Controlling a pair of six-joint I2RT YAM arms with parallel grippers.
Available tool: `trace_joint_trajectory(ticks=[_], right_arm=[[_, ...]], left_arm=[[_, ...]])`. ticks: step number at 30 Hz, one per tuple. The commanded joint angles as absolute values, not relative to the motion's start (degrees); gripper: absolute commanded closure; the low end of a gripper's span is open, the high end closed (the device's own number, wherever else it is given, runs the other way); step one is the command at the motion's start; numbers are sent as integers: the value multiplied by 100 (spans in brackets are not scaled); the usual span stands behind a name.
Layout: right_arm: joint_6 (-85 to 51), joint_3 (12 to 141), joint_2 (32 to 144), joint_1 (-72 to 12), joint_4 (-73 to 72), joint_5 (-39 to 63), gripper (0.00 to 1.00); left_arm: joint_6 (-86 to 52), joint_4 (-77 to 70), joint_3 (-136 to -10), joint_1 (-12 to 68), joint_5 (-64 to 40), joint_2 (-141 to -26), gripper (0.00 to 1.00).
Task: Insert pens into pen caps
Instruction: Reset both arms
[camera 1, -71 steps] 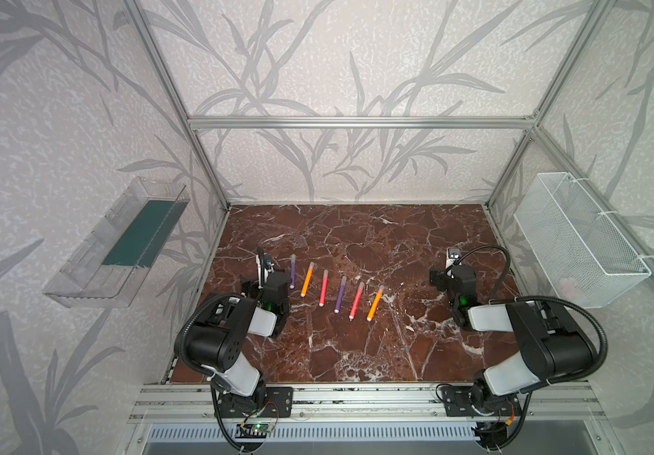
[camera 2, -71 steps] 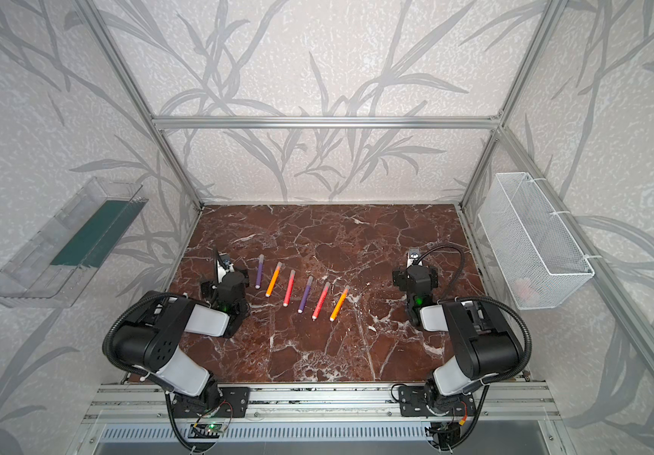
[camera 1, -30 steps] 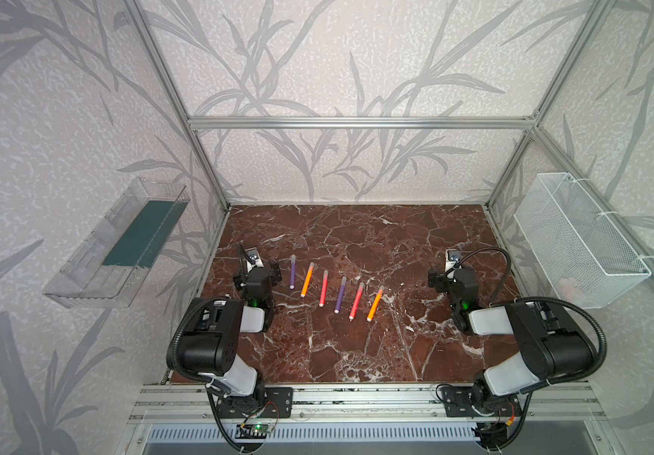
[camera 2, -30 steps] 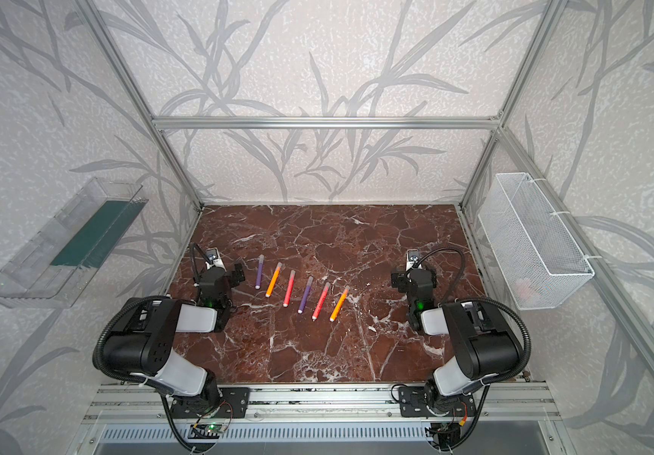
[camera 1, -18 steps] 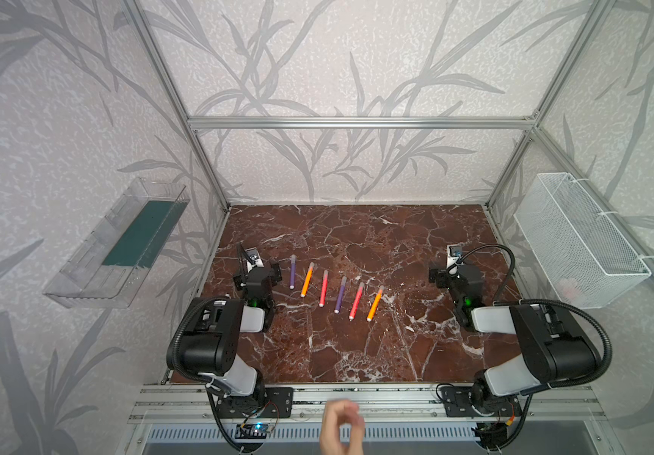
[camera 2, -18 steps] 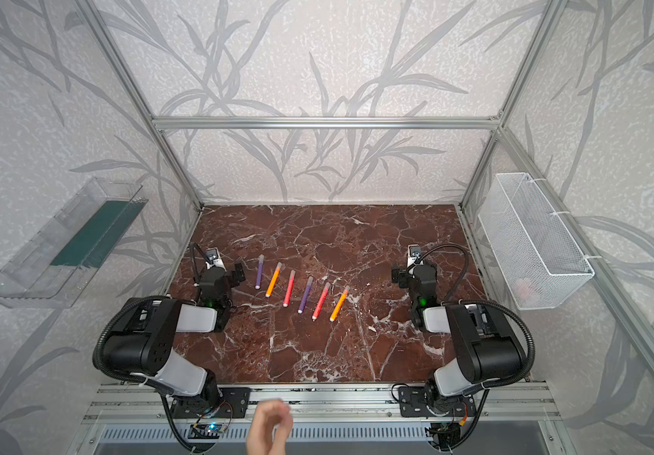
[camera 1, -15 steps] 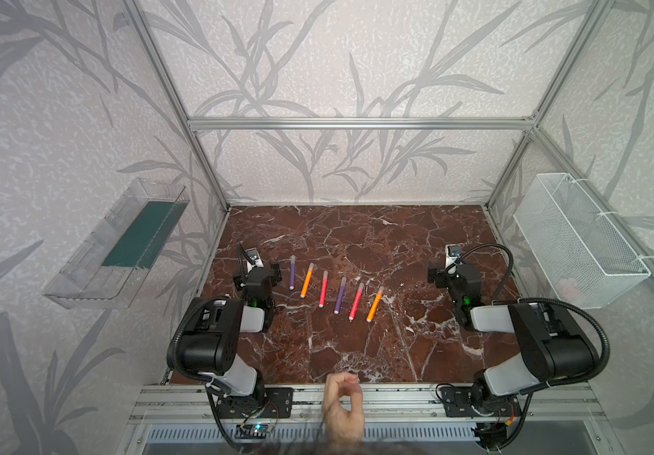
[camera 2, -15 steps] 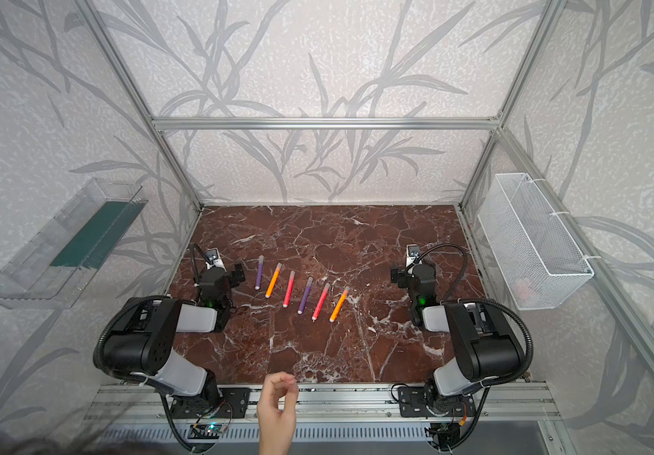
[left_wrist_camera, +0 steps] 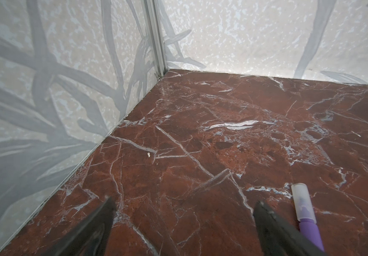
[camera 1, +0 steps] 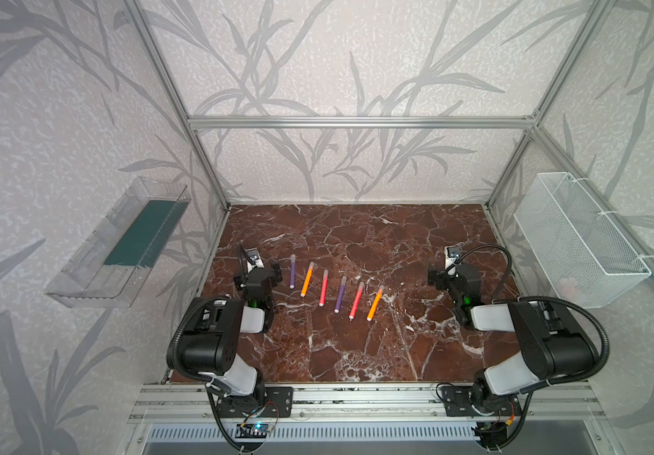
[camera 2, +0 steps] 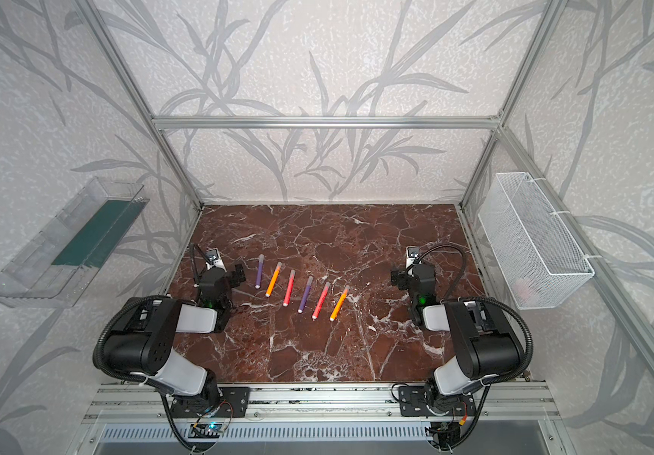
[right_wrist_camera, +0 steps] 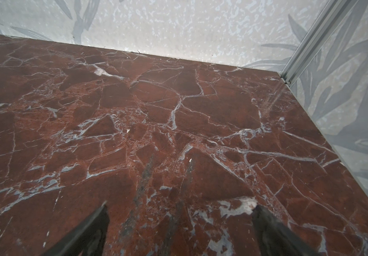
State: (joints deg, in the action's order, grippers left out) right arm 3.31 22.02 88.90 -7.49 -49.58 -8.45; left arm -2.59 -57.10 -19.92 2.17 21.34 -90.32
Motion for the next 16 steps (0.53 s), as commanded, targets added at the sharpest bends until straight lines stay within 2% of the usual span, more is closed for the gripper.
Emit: trace_joint_trajectory(ticks=[1, 16], right_arm=[[358, 2294, 8842, -723, -4913, -820, 1], [351, 2303, 8868, -721, -4922, -818, 1]], left_arm=[[-272, -5674, -2088, 224, 2155, -9024, 1], [-241, -5790, -2057, 220, 2154, -9059, 1]])
